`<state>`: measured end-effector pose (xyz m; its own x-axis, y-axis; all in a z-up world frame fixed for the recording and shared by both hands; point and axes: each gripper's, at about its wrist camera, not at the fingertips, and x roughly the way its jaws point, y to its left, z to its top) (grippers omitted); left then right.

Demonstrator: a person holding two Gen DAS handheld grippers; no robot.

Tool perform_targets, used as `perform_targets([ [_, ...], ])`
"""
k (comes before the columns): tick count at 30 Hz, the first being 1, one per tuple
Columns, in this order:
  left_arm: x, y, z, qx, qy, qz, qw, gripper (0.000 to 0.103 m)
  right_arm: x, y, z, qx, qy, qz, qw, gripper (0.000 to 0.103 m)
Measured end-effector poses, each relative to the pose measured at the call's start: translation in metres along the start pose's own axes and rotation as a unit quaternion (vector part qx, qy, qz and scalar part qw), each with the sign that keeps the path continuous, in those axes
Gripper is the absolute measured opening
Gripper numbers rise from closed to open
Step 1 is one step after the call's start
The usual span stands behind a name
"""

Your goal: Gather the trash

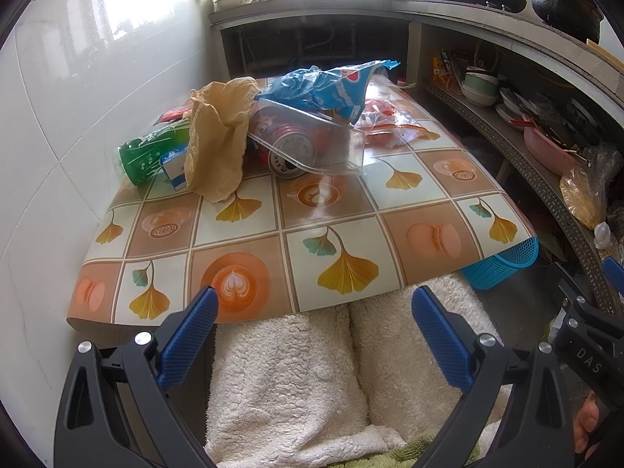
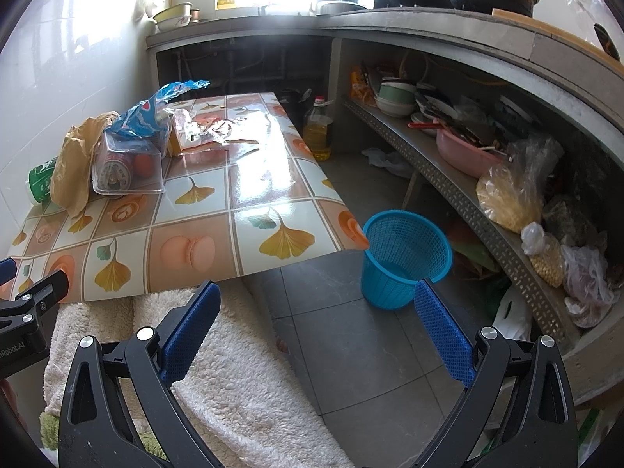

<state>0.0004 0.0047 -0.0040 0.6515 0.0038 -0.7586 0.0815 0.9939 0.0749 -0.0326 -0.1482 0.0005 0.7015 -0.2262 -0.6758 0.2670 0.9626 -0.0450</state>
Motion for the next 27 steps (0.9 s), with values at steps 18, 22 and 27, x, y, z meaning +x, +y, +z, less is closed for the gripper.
perform_targets([
  [18,0.0006,0.0000,0.0000,0.000,0.000,0.001,1.0000,0.097,0.0001,-0.0007,0.0005,0.000,0.000,0.000,1.000,0.095],
  [22,0.0003,-0.0002,0.0004,0.000,0.001,0.001,1.0000,0.097,-0.0004,-0.0002,0.0015,0.001,0.000,0.000,1.000,0.095],
  [27,0.0001,-0.0004,0.0005,0.000,0.001,0.001,1.0000,0.097,-0.0009,0.0009,0.0030,0.001,-0.001,0.001,1.000,0.095],
])
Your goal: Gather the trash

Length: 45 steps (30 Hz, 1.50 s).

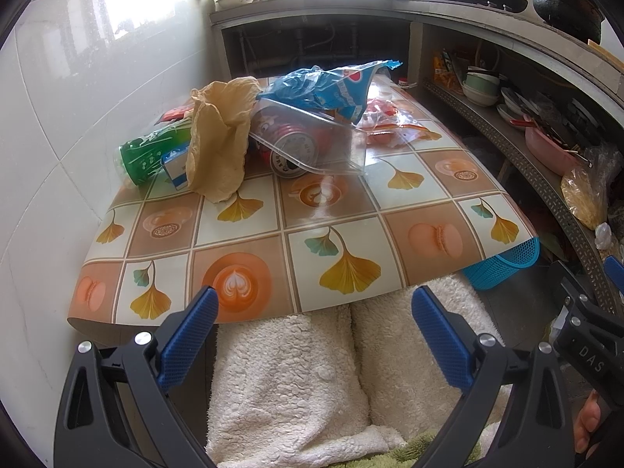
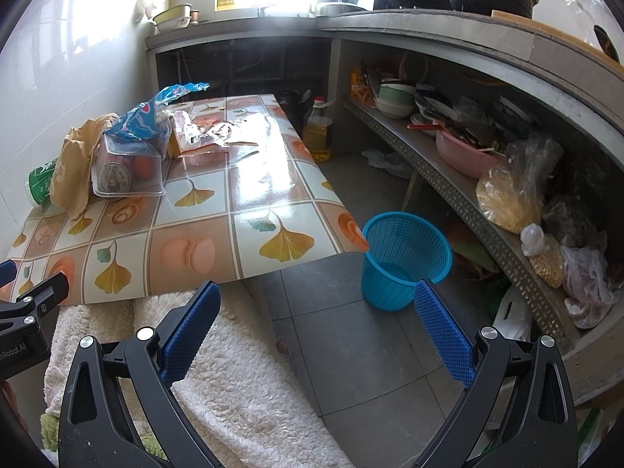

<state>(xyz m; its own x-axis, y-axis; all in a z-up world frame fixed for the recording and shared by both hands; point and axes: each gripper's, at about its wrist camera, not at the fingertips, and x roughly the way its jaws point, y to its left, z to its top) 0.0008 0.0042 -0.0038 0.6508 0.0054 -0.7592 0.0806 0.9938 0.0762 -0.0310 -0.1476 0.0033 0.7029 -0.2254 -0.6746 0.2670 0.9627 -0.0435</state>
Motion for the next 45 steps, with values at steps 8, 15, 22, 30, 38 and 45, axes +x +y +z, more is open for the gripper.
perform_targets([
  [8,0.001,0.001,0.000,0.000,0.000,0.000,1.0000,0.097,-0.001,-0.001,0.003,-0.001,-0.002,-0.001,1.000,0.095],
  [15,0.002,0.007,-0.003,-0.003,0.000,0.000,1.0000,0.097,-0.002,0.001,0.002,-0.001,-0.002,-0.001,1.000,0.095],
  [22,0.005,0.009,-0.004,-0.002,0.004,-0.008,1.0000,0.097,0.001,-0.002,0.003,0.001,-0.005,-0.005,1.000,0.095],
  [30,0.010,0.006,0.000,-0.002,0.009,-0.018,0.9998,0.097,0.005,-0.004,0.007,-0.002,-0.008,-0.003,1.000,0.095],
  [38,0.025,0.017,0.009,-0.017,0.017,-0.032,0.9992,0.097,0.017,0.006,0.039,-0.030,-0.051,0.032,0.998,0.095],
  [45,0.029,0.054,0.038,-0.061,-0.042,-0.073,0.9945,0.097,0.030,0.020,0.080,-0.038,-0.087,0.094,0.991,0.095],
])
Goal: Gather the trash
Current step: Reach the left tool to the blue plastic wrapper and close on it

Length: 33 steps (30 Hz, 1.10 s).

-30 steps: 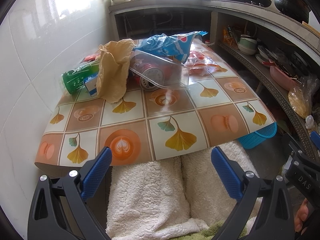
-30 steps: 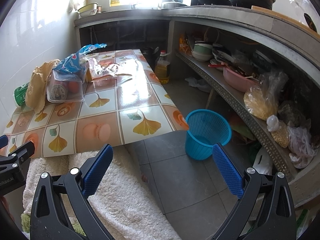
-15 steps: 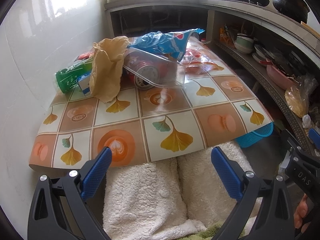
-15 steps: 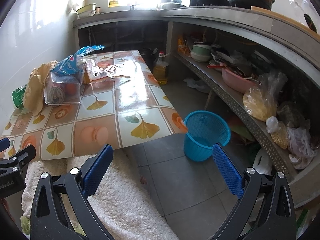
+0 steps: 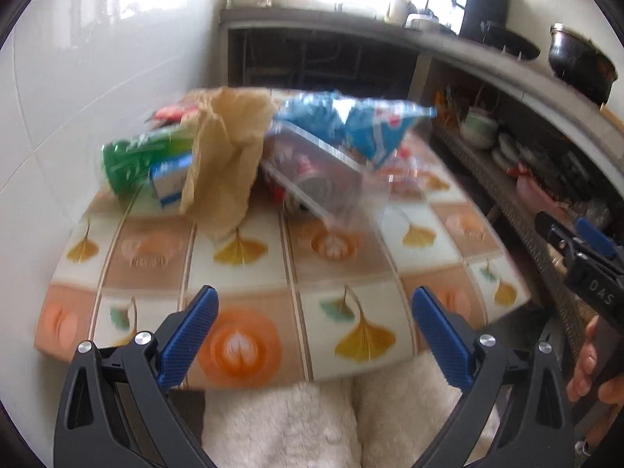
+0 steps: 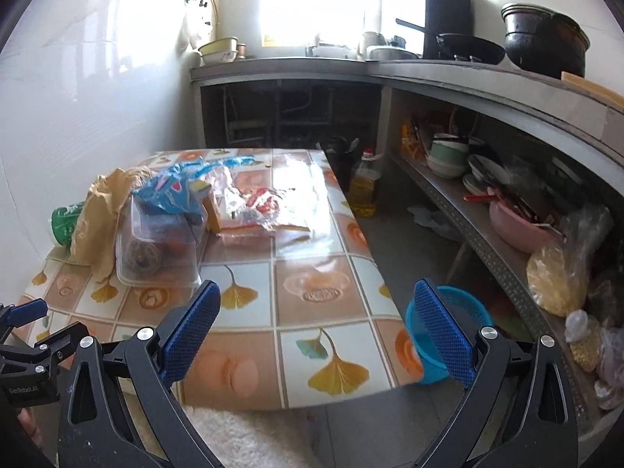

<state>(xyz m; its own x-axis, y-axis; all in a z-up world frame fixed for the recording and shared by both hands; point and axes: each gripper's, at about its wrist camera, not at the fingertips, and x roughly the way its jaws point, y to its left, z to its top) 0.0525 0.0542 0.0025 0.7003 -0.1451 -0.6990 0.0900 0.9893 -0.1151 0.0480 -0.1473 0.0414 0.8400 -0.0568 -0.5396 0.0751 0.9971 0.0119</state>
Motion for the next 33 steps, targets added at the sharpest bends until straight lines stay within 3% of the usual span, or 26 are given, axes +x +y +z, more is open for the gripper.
perform_targets([
  [6,0.002,0.016,0.067,0.010,-0.064,-0.063,0.9959,0.097,0.025,-0.004,0.031,0.032,-0.021,0.041,0.998,0.095],
  [9,0.019,0.017,0.107,0.025,-0.036,-0.125,0.9911,0.097,0.039,-0.005,0.042,0.039,-0.027,0.046,0.998,0.095],
  [13,0.063,0.008,0.149,0.056,0.022,-0.170,0.9835,0.097,0.057,-0.013,0.049,0.050,-0.022,0.051,0.997,0.095],
  [18,0.122,-0.015,0.187,0.117,0.095,-0.111,0.9824,0.097,0.080,-0.019,0.048,0.059,-0.001,0.062,0.996,0.095],
  [21,0.152,-0.031,0.197,0.153,0.147,-0.115,0.9704,0.097,0.093,-0.024,0.045,0.062,0.014,0.066,0.996,0.095],
  [23,0.168,-0.038,0.196,0.178,0.177,-0.099,0.9630,0.097,0.099,-0.027,0.043,0.067,0.022,0.069,0.995,0.095],
  [28,0.196,-0.043,0.187,0.221,0.208,-0.045,0.9518,0.097,0.109,-0.031,0.040,0.070,0.031,0.076,0.994,0.095],
  [31,0.198,-0.037,0.186,0.209,0.211,-0.041,0.9541,0.097,0.112,-0.033,0.040,0.072,0.033,0.078,0.994,0.095],
  [33,0.196,-0.032,0.186,0.199,0.207,-0.044,0.9568,0.092,0.114,-0.035,0.039,0.075,0.035,0.079,0.993,0.095],
])
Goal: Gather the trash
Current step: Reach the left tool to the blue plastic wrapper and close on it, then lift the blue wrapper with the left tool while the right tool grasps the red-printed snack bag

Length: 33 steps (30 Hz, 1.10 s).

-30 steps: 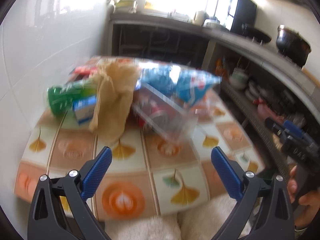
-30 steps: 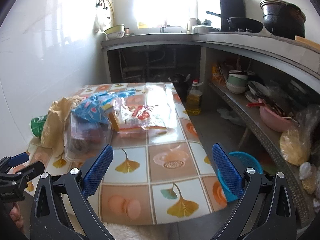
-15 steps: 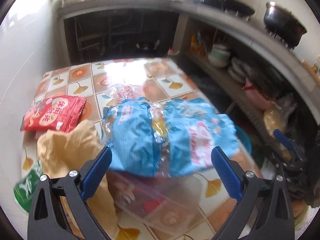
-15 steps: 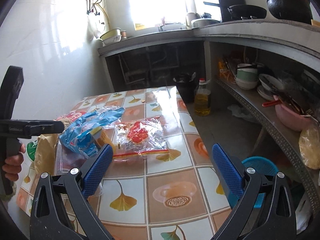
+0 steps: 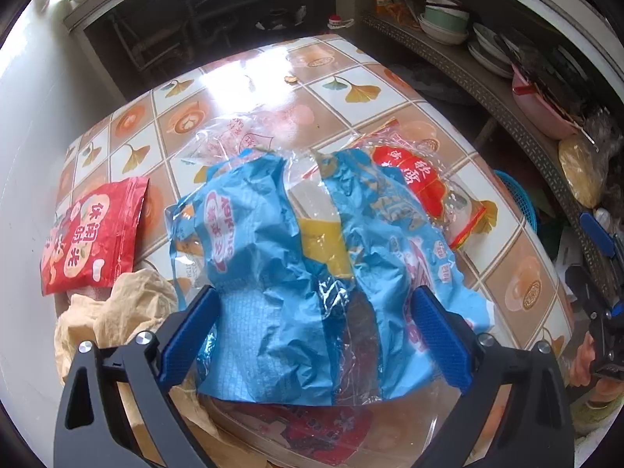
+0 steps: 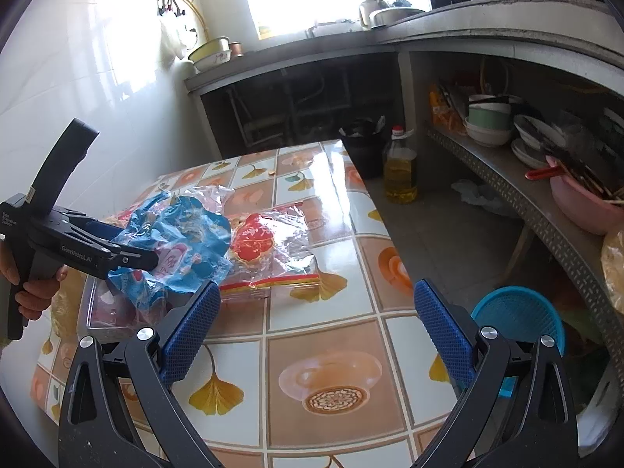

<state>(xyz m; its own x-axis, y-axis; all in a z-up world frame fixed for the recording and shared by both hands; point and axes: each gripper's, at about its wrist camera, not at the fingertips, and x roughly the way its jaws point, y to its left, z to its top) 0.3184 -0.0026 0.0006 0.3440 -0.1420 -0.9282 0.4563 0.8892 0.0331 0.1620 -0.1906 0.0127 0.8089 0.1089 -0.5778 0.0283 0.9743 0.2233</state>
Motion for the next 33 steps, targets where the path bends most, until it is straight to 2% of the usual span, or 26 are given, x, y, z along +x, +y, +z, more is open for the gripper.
perform_targets([
  [2,-0.003,0.002,-0.001,-0.006,-0.001,0.008,1.0000,0.077,0.000,-0.002,0.000,0.004,0.002,0.001,1.000,0.095],
  [3,-0.005,0.002,-0.001,-0.007,-0.003,0.008,0.9999,0.073,0.000,-0.003,0.000,0.005,0.002,0.000,1.000,0.095],
  [5,-0.009,0.001,-0.004,-0.008,-0.004,0.007,0.9999,0.058,0.000,-0.005,0.000,0.008,0.001,-0.002,1.000,0.095],
  [6,-0.012,0.001,-0.005,-0.008,-0.005,0.011,0.9999,0.055,-0.001,-0.006,0.000,0.009,0.001,-0.002,1.000,0.095],
  [8,-0.017,0.000,-0.007,-0.004,-0.011,0.018,0.9998,0.040,-0.002,-0.008,0.000,0.012,0.000,-0.004,1.000,0.095],
  [9,-0.020,0.001,-0.009,-0.004,-0.016,0.023,0.9996,0.037,-0.003,-0.009,0.000,0.013,-0.001,-0.005,1.000,0.095],
  [11,-0.026,0.001,-0.010,-0.007,-0.024,0.024,0.9994,0.023,-0.006,-0.008,0.001,0.013,-0.003,-0.006,1.000,0.095],
  [14,-0.035,0.008,-0.010,-0.022,-0.039,0.017,0.9989,0.012,-0.011,-0.007,0.001,0.010,-0.008,-0.007,1.000,0.095],
  [17,-0.048,0.013,-0.013,-0.033,-0.063,0.019,0.9973,0.005,-0.018,-0.005,0.003,0.005,-0.015,-0.010,1.000,0.095],
  [22,-0.083,0.021,-0.023,-0.055,-0.133,0.019,0.9893,0.003,-0.023,-0.004,0.009,-0.007,-0.022,-0.008,1.000,0.095],
  [24,-0.099,0.023,-0.027,-0.065,-0.168,0.021,0.9835,0.002,-0.022,-0.003,0.014,-0.011,-0.015,0.010,1.000,0.095],
  [27,-0.121,0.027,-0.035,-0.086,-0.217,0.029,0.9719,0.002,-0.010,0.002,0.023,-0.019,0.018,0.054,0.998,0.095],
  [30,-0.140,0.036,-0.043,-0.117,-0.259,0.032,0.9583,0.002,0.018,0.011,0.033,-0.029,0.060,0.092,0.994,0.095],
  [33,-0.154,0.046,-0.052,-0.145,-0.291,0.027,0.9452,0.002,0.055,0.015,0.043,-0.024,0.100,0.105,0.989,0.095],
])
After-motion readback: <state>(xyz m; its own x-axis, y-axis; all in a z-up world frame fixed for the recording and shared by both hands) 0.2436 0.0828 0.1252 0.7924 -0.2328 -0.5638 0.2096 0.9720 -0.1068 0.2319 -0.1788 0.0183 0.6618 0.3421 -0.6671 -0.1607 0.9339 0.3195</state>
